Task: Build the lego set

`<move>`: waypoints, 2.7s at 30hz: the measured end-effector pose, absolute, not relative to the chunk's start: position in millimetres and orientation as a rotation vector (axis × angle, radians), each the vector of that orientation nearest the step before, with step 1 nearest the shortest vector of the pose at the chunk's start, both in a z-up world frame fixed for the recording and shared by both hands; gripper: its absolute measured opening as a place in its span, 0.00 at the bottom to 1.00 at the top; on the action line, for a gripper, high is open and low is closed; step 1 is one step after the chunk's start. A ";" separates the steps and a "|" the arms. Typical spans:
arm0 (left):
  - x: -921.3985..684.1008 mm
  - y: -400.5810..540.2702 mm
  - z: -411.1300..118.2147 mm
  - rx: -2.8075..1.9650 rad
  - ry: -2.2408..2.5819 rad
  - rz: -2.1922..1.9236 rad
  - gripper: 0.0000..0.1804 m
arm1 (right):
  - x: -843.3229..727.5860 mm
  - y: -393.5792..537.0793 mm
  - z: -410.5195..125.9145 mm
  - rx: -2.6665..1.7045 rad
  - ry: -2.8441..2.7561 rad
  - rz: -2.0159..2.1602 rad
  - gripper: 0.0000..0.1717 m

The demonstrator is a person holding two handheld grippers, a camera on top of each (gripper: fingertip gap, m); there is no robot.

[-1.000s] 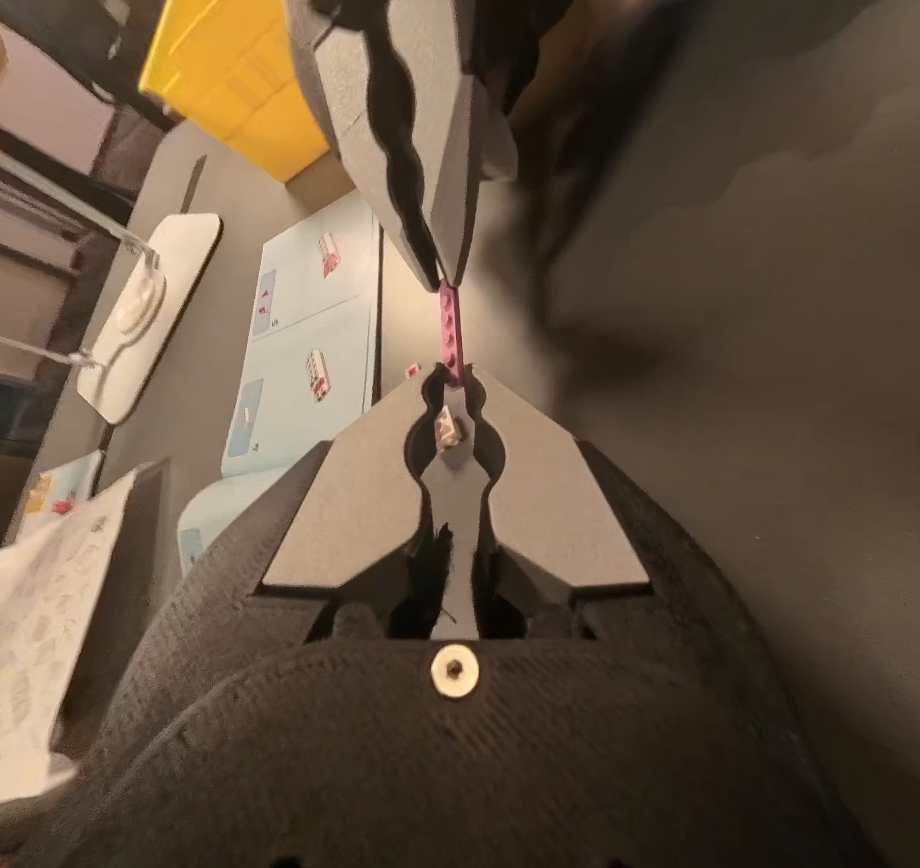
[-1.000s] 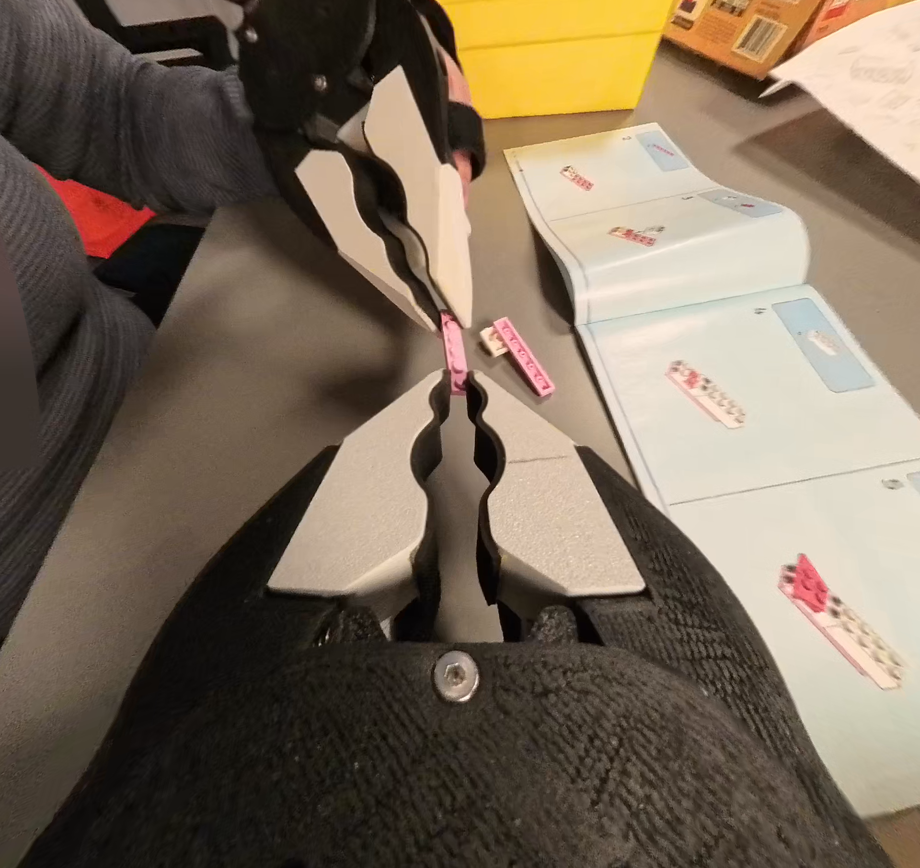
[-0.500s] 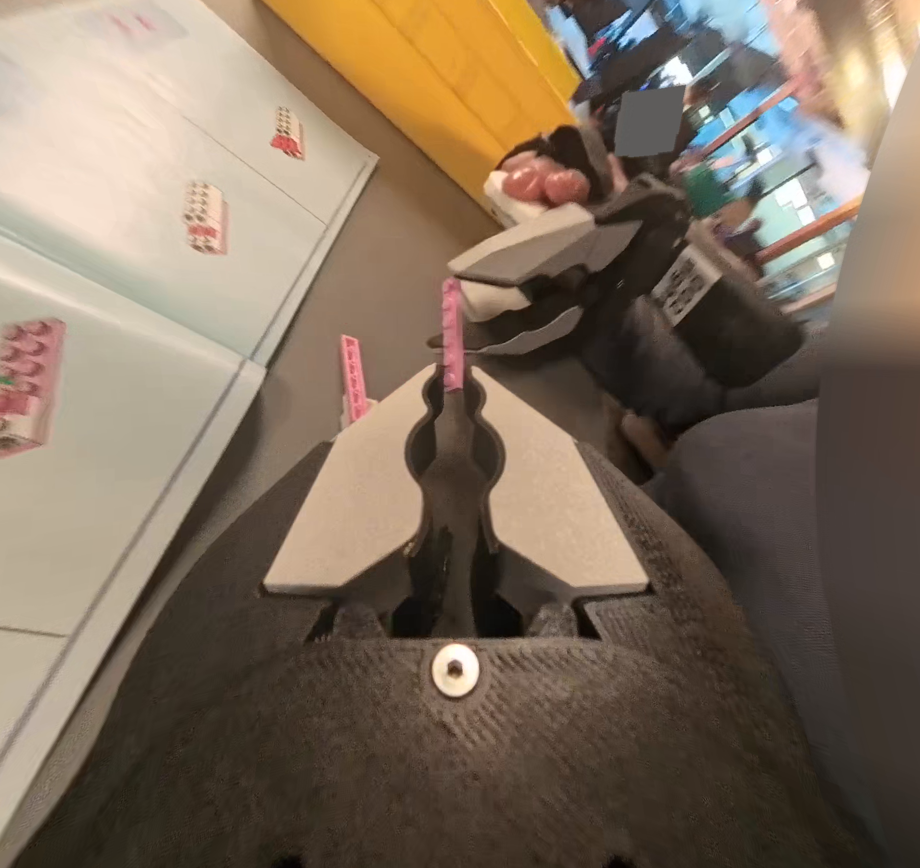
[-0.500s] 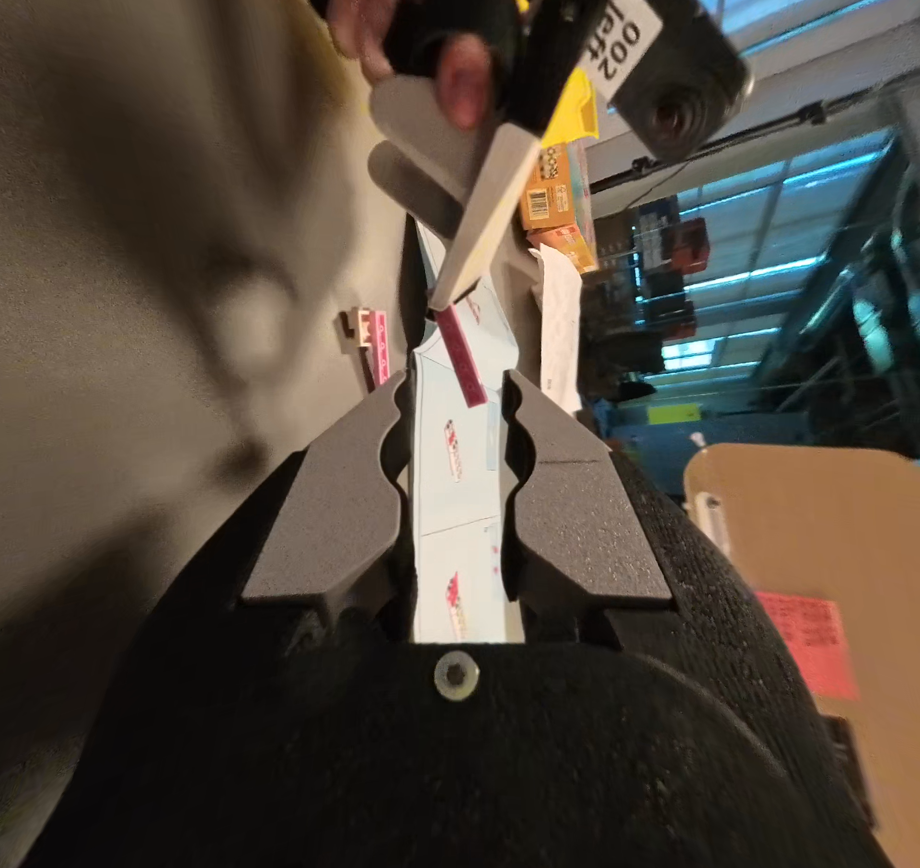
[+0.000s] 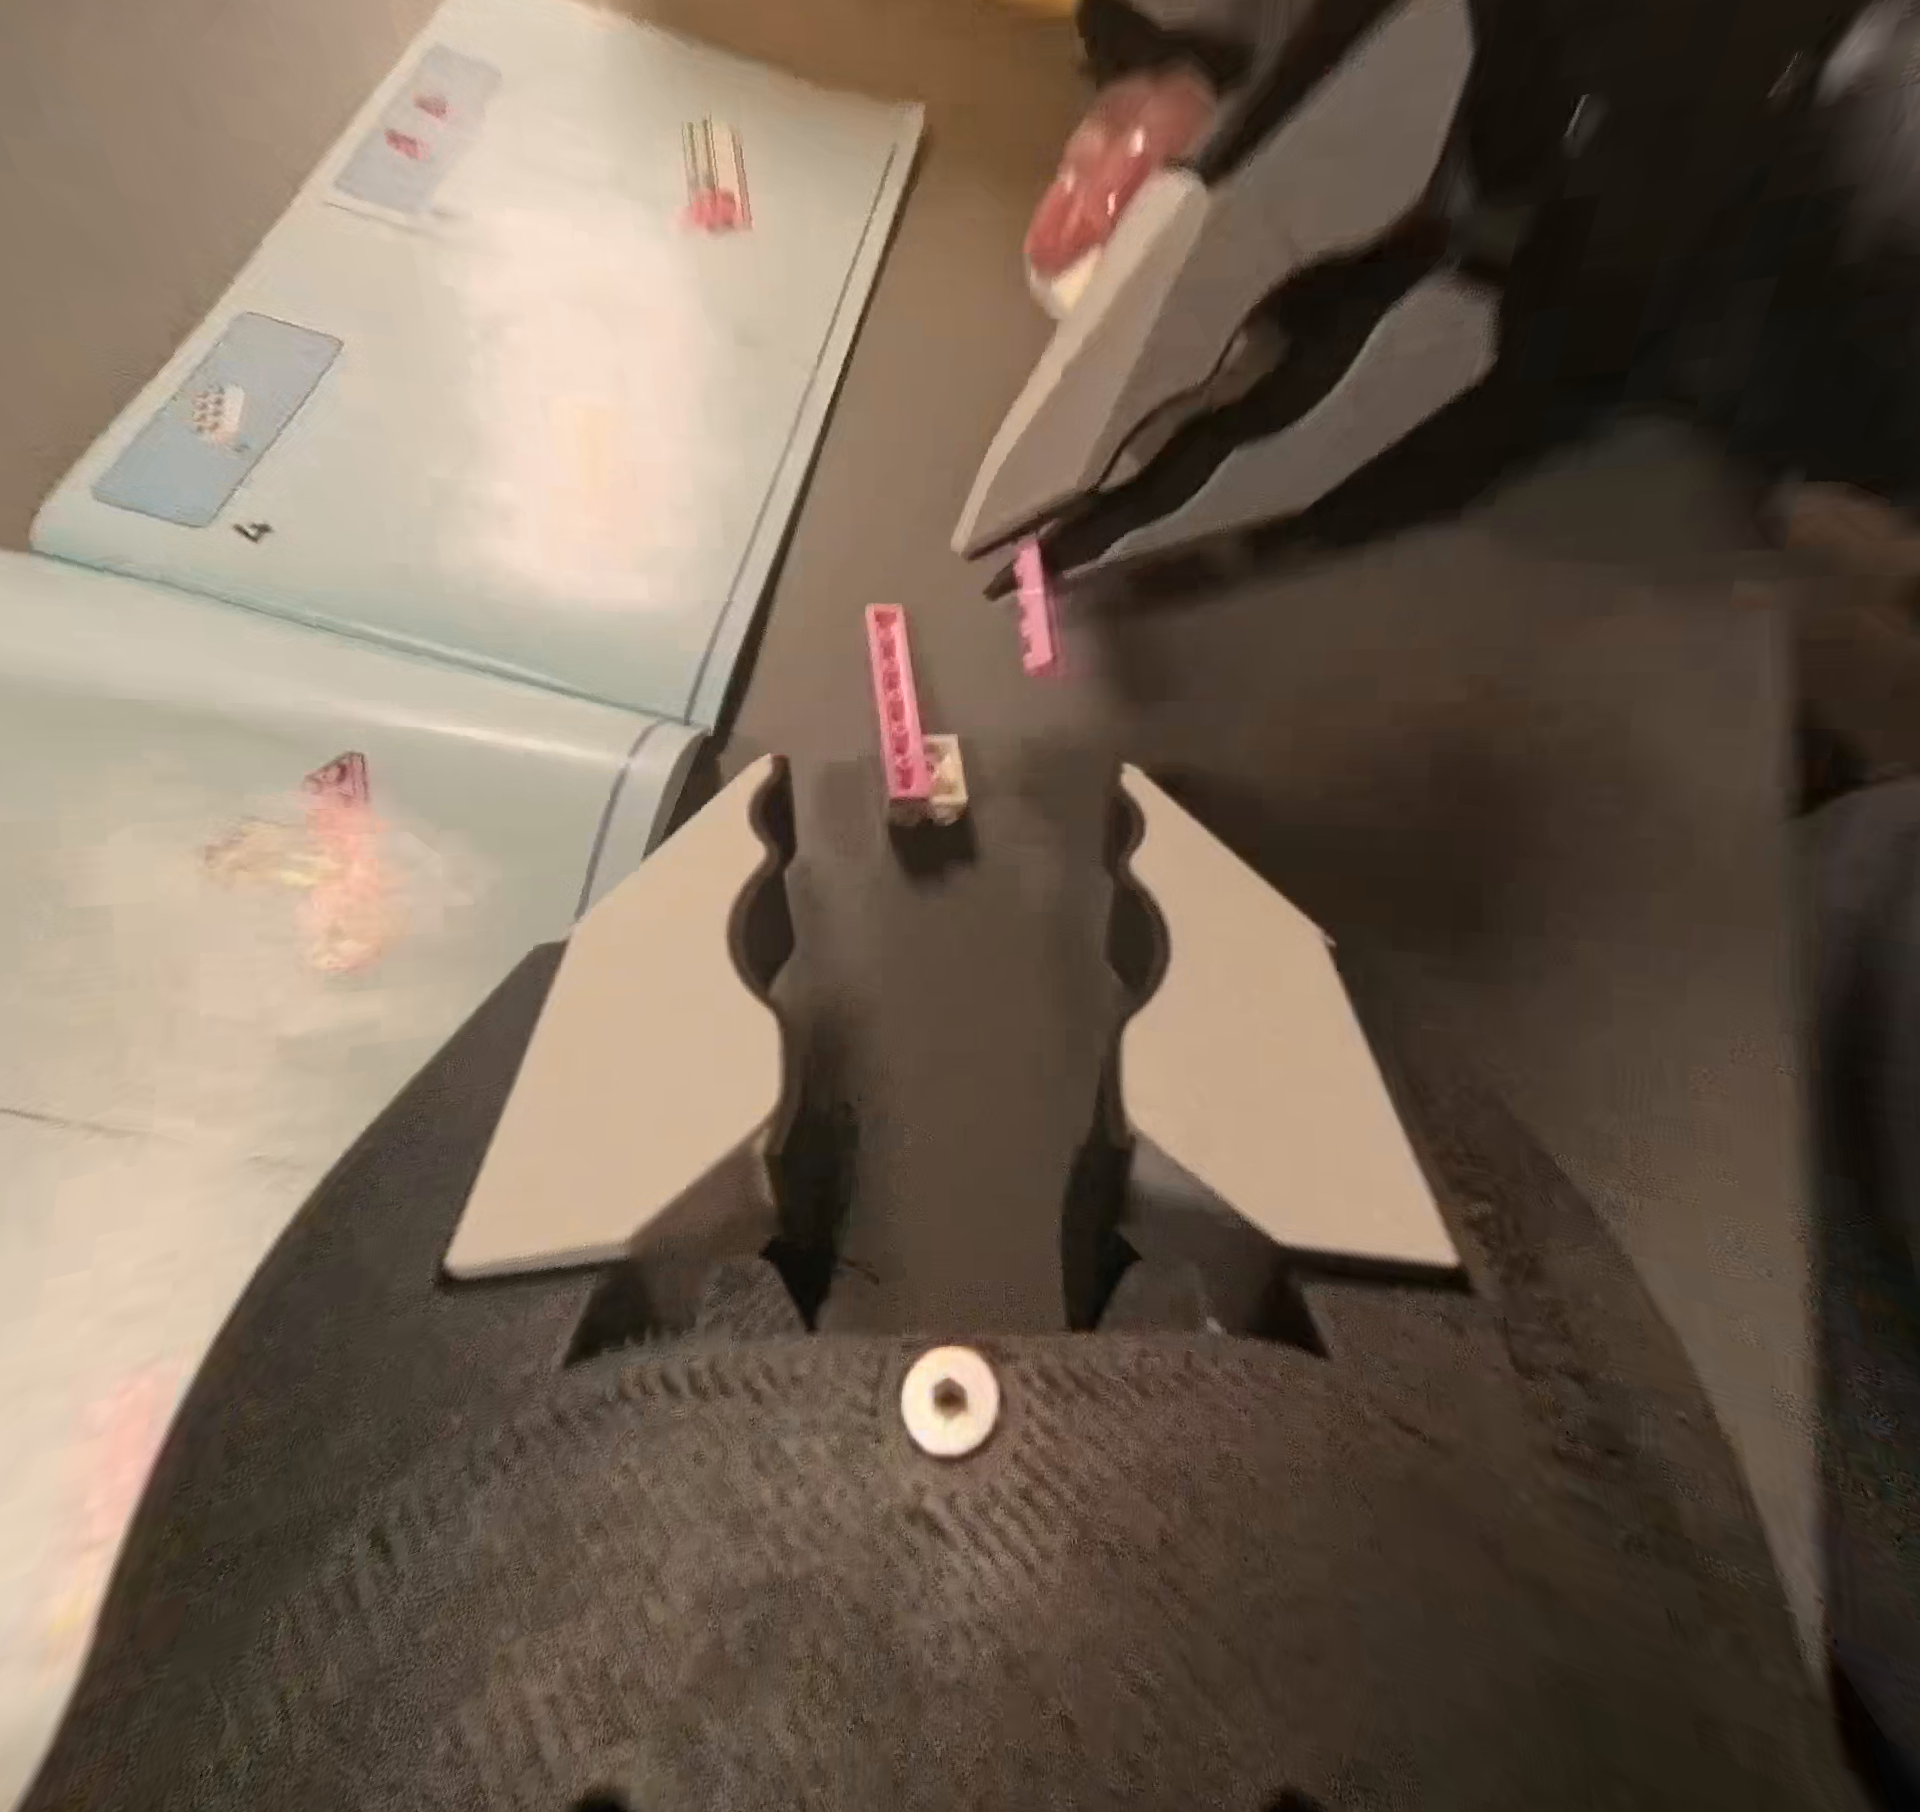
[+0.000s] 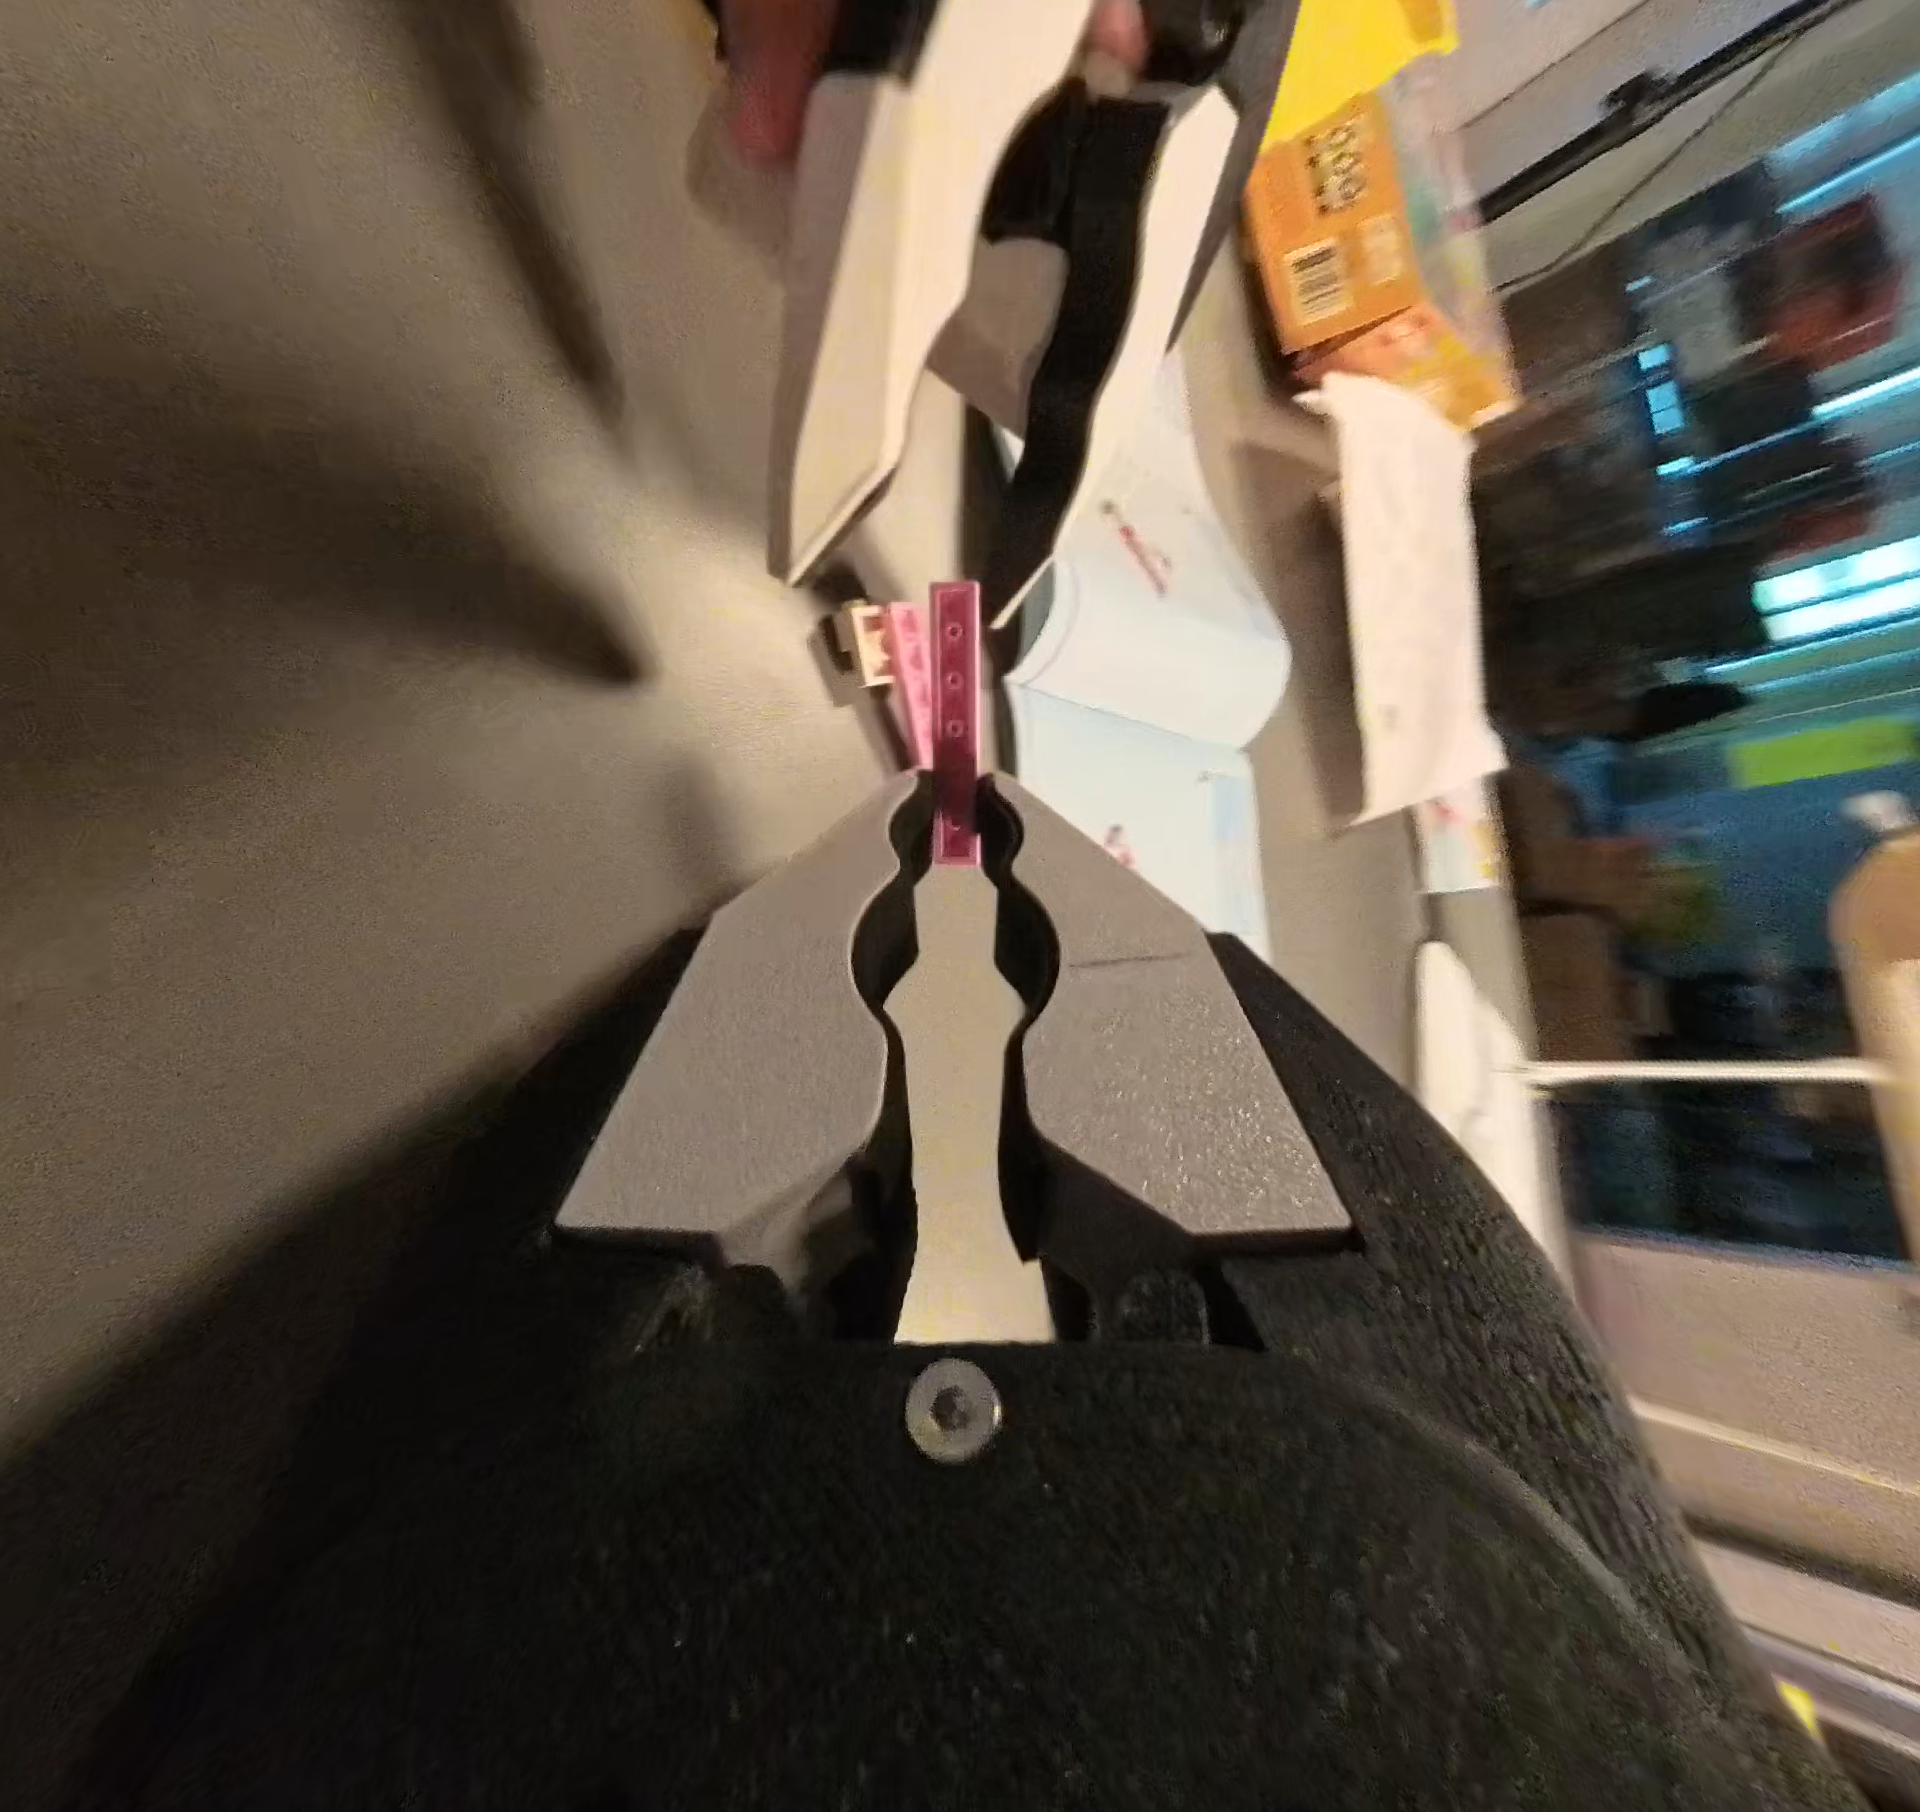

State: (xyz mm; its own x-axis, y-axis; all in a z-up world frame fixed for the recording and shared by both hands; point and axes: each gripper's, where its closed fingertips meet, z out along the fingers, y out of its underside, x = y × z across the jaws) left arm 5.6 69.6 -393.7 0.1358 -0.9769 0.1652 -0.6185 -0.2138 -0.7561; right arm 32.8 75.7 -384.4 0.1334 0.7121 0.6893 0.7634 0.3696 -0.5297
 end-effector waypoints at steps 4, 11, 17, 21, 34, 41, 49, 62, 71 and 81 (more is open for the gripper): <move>8.5 65.1 -408.3 -1.845 1.640 -0.752 0.28 | 40.2 59.9 -398.3 -1.588 -1.619 0.207 0.04; 10.1 65.8 -409.1 -1.797 1.665 -0.714 0.18 | 50.9 35.2 -409.0 -1.889 -1.618 0.488 0.04; 9.0 67.2 -409.2 -1.795 1.671 -0.712 0.10 | 51.9 34.3 -409.4 -1.958 -1.569 0.549 0.04; 8.6 65.9 -409.3 -1.789 1.683 -0.719 0.09 | 53.1 38.1 -409.2 -1.981 -1.531 0.555 0.10; 9.9 46.7 -409.1 -1.731 1.783 -0.828 0.09 | 38.9 35.3 -395.0 -1.816 -1.558 0.589 0.04; 15.8 29.6 -408.0 -1.677 1.845 -0.896 0.09 | 32.0 29.7 -391.1 -1.750 -1.590 0.604 0.03; 18.9 25.9 -403.3 -1.677 1.825 -0.954 0.09 | 27.1 26.5 -395.3 -1.726 -1.633 0.570 0.03; 19.2 25.3 -398.0 -1.679 1.799 -1.008 0.09 | 27.8 28.5 -393.2 -1.705 -1.628 0.538 0.04; 18.4 35.1 -395.3 -1.758 1.707 -1.065 0.09 | 26.4 46.0 -382.1 -1.595 -1.572 0.373 0.17; 14.4 60.5 -377.8 -1.845 1.461 -1.168 0.09 | 2.7 56.7 -359.9 -1.030 -1.588 -0.203 0.27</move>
